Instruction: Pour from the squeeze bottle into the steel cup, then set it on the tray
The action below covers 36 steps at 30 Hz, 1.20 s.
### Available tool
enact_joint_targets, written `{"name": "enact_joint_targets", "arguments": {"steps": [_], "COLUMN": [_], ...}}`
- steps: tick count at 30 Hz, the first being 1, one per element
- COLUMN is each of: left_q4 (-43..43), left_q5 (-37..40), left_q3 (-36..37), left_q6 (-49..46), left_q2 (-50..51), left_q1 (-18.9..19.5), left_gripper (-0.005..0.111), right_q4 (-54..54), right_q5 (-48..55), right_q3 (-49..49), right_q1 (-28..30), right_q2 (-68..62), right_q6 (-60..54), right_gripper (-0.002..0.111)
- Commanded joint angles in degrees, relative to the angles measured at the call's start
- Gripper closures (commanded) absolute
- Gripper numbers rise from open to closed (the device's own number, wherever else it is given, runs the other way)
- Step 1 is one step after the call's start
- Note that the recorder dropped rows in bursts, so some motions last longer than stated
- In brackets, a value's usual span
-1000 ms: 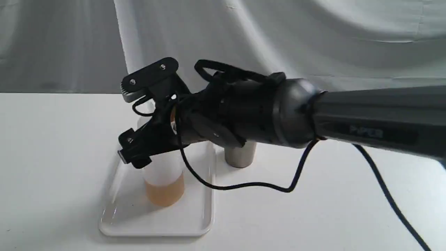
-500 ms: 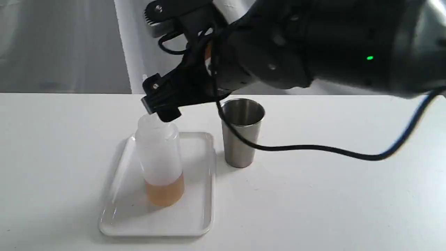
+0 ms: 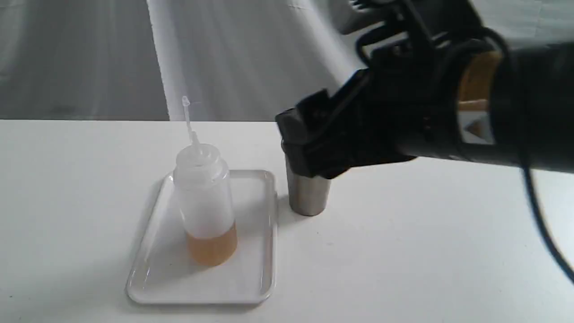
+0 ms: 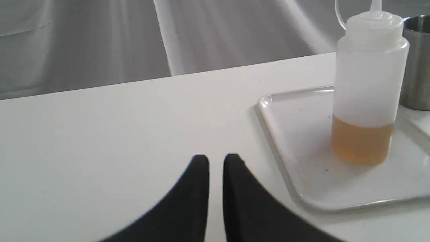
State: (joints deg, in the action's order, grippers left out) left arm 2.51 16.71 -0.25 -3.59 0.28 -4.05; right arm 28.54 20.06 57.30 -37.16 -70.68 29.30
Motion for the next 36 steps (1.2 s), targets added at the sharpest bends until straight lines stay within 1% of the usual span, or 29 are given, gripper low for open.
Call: {"name": "enact_joint_targets", "arguments": {"steps": [1,2,4,5,6,8,10,15,23,25,26,28,34,36], "left_q4": [0.03,0.03,0.03,0.03,0.03,0.03,0.03,0.03,0.03,0.03,0.03,0.03,0.03,0.03], "left_q5": [-0.37,-0.37,-0.37,-0.37,-0.37,-0.37,-0.37,-0.37,-0.37,-0.37,-0.37,-0.37,-0.37,-0.37], "left_q3": [0.25,0.25,0.25,0.25,0.25,0.25,0.25,0.25,0.25,0.25,0.25,0.25,0.25,0.25], "left_q6": [0.1,0.1,0.1,0.1,0.1,0.1,0.1,0.1,0.1,0.1,0.1,0.1,0.1,0.1], "left_q2": [-0.29,-0.29,-0.29,-0.29,-0.29,-0.29,-0.29,-0.29,-0.29,-0.29,-0.29,-0.29,-0.29,-0.29], "left_q1": [-0.18,-0.18,-0.18,-0.18,-0.18,-0.18,-0.18,-0.18,-0.18,-0.18,-0.18,-0.18,-0.18,-0.18], "left_gripper": [0.098,0.098,0.098,0.098,0.098,0.098,0.098,0.098,0.098,0.098,0.098,0.098,0.098,0.098], "right_q4": [0.54,0.54,0.54,0.54,0.54,0.54,0.54,-0.98,-0.88,1.66,5.13,6.64,10.95,12.5], "right_q5": [-2.46,-2.59,-2.66,-2.66,-2.66,-2.66,-2.66,-2.66,-2.3,-2.82,-2.82,-2.2,5.69,7.11], "right_q3": [-4.37,-5.73,-7.76,-8.71,-9.97,-12.53,-14.74,-18.18,-18.18,-18.18,-18.18,-18.18,-18.18,-18.18], "right_q1": [0.05,0.05,0.05,0.05,0.05,0.05,0.05,-0.05,-0.05,0.06,0.06,0.06,0.06,1.19], "right_q2": [5.87,7.67,10.36,11.45,13.04,15.47,17.29,22.39,24.56,24.56,24.56,24.56,24.56,24.56], "right_q6": [0.79,0.79,0.93,1.07,1.2,1.66,3.63,4.34,4.34,3.9,3.79,4.01,4.16,4.45], "right_gripper": [0.061,0.068,0.079,0.083,0.09,0.101,0.108,0.108,0.108,0.108,0.108,0.108,0.108,0.108]}}
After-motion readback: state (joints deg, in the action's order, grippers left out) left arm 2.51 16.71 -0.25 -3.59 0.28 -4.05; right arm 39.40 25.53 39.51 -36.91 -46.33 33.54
